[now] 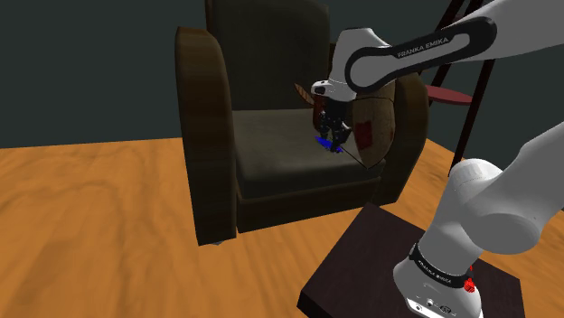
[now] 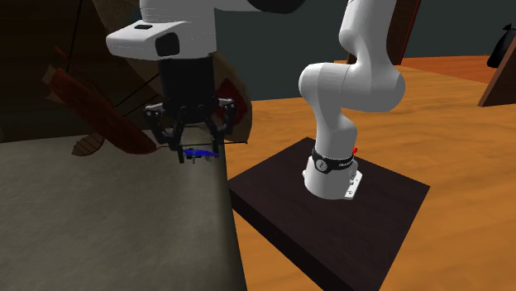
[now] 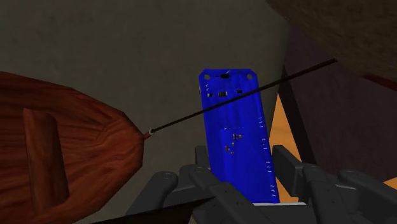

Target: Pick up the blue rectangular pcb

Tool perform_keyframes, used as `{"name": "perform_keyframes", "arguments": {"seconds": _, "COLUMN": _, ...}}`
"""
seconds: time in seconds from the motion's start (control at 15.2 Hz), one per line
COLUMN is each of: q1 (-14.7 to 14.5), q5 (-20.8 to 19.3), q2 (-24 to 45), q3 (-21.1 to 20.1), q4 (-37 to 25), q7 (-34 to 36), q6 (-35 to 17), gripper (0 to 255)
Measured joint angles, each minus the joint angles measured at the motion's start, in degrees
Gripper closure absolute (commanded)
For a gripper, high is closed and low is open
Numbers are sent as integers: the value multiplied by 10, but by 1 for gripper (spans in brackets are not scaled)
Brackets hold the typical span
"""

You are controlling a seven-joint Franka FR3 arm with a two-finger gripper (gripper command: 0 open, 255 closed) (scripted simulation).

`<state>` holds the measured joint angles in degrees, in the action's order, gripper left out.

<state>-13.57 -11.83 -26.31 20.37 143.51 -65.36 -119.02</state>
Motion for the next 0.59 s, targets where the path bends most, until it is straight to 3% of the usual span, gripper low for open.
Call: {"name": "perform_keyframes", "arguments": {"seconds": 0.59, "q1": -2, "q5": 5, "q2": -20, "q3": -11, "q4": -52, "q7": -1, "q6": 71, "gripper": 255}}
